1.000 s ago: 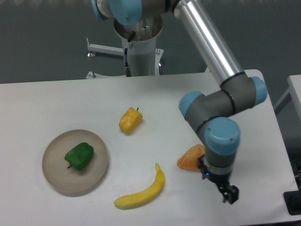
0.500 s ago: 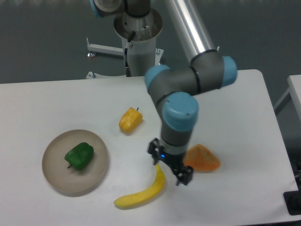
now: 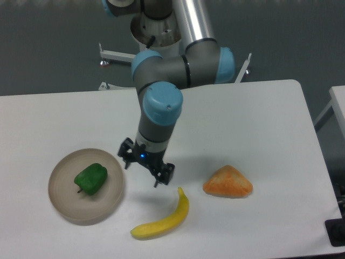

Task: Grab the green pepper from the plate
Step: 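Move the open gripper across the table to above the green pepper on the plate, then lower the gripper around the green pepper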

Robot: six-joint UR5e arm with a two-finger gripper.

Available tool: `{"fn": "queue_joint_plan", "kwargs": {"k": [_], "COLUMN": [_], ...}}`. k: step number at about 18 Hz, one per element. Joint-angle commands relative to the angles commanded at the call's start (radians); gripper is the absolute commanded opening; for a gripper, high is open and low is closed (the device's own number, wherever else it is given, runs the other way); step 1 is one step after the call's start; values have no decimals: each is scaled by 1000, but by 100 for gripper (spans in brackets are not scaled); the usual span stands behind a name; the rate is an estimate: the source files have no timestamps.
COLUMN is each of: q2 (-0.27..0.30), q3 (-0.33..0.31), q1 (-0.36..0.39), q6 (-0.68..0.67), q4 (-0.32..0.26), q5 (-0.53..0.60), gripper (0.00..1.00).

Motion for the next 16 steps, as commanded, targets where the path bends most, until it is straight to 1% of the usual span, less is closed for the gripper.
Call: {"fn": "queue_joint_plan", "kwargs": {"k": [2, 5, 10, 12, 14, 15, 16], "q2": [3, 5, -5, -11, -26, -29, -34], "q3": [-34, -68, -83, -100, -117, -123, -123], "q1": [-14, -38, -71, -77, -101, -109, -109], "q6": [-24, -66, -86, -86, -86, -86, -87], "q4": [20, 83, 103, 146, 213, 228, 232], "q5": [0, 0, 3, 3, 6, 6, 6], "gripper": [100, 100, 100, 100, 100, 100, 100]}}
